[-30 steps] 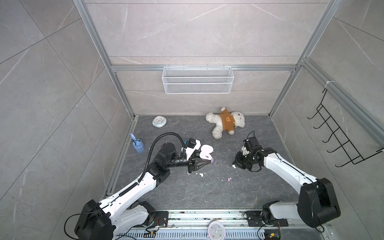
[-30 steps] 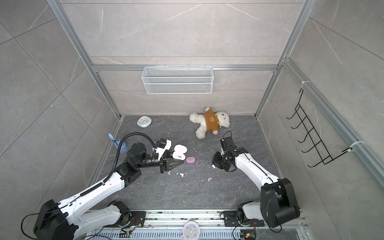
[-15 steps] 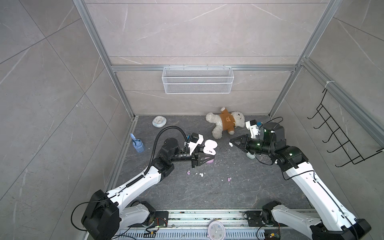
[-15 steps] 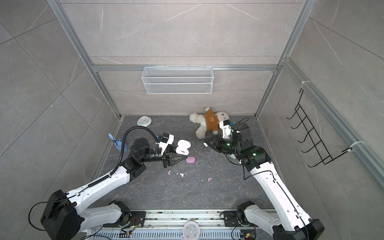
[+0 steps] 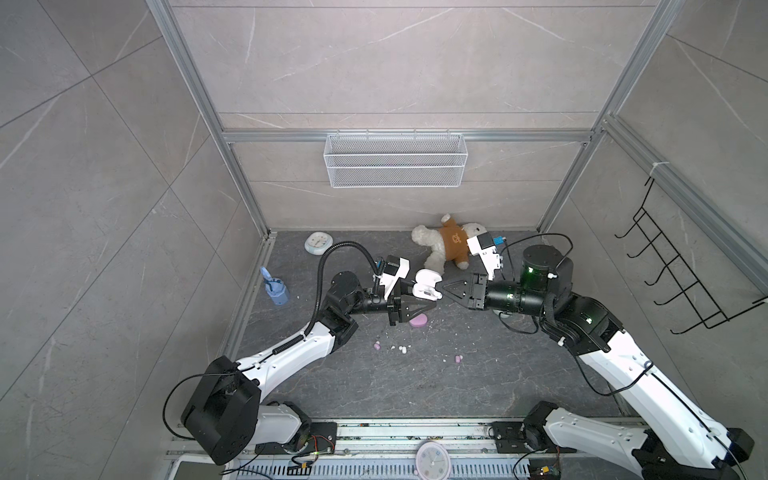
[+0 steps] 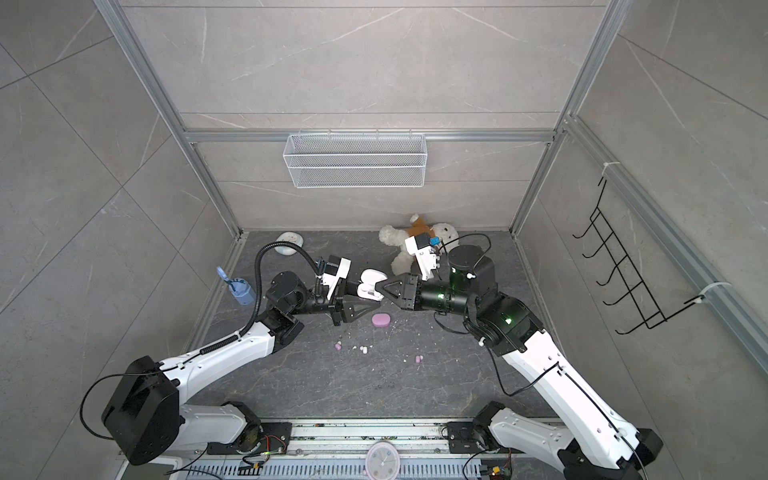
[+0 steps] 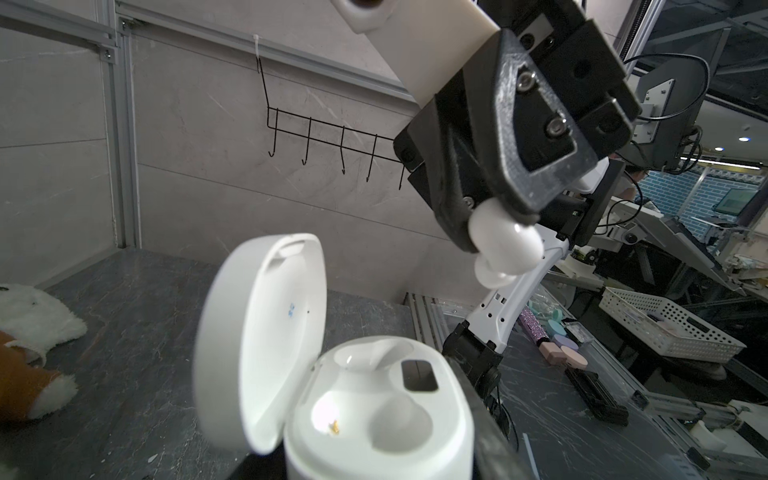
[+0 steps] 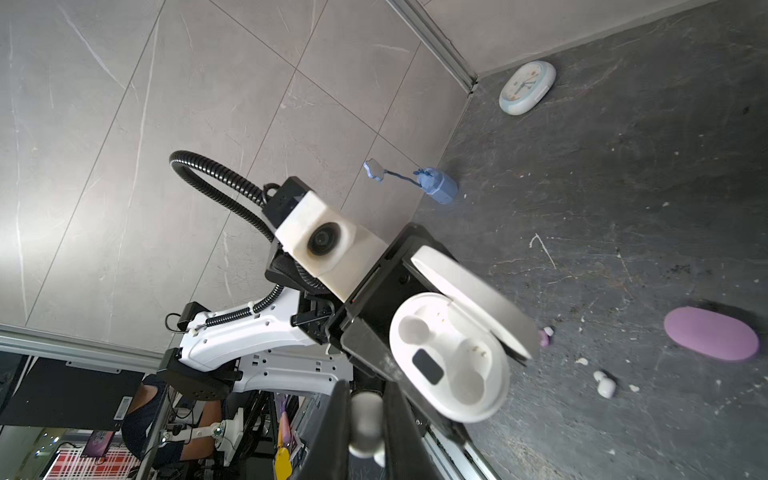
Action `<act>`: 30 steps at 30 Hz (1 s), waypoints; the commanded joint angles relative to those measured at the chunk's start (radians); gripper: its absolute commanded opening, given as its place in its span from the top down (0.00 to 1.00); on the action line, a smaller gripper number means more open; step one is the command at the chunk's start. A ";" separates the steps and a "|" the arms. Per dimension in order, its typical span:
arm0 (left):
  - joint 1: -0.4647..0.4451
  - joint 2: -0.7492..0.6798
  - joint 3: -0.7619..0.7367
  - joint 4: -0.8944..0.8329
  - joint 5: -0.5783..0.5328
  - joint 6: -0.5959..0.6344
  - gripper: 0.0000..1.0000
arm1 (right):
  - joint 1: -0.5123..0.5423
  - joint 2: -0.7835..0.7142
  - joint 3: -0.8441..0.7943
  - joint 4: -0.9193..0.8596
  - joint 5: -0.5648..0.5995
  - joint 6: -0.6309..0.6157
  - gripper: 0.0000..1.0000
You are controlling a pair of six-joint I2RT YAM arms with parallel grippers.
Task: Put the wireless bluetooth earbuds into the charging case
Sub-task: 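Lift the white earbud with the right gripper toward the open case in the left gripper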
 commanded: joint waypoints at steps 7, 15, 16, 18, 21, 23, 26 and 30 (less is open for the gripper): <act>-0.029 -0.036 0.036 0.159 0.041 -0.056 0.73 | 0.021 0.015 0.030 0.034 0.079 -0.024 0.90; -0.031 -0.065 0.027 0.144 0.030 -0.044 0.73 | 0.026 0.008 0.029 0.019 0.081 -0.023 0.91; -0.031 -0.066 0.029 0.143 0.028 -0.043 0.73 | 0.029 0.005 0.026 0.023 0.081 -0.020 0.91; -0.031 -0.065 0.030 0.144 0.028 -0.042 0.73 | 0.033 0.002 0.022 0.028 0.077 -0.018 0.91; -0.031 -0.064 0.032 0.149 0.028 -0.044 0.73 | 0.044 0.002 0.021 0.027 0.075 -0.018 0.91; -0.031 -0.065 0.031 0.151 0.027 -0.047 0.73 | 0.049 0.004 0.020 0.024 0.075 -0.021 0.91; -0.031 -0.066 0.033 0.156 0.027 -0.048 0.73 | 0.054 0.008 0.023 0.005 0.083 -0.030 0.91; -0.031 -0.070 0.036 0.155 0.025 -0.048 0.73 | 0.054 0.010 0.027 -0.034 0.097 -0.045 0.85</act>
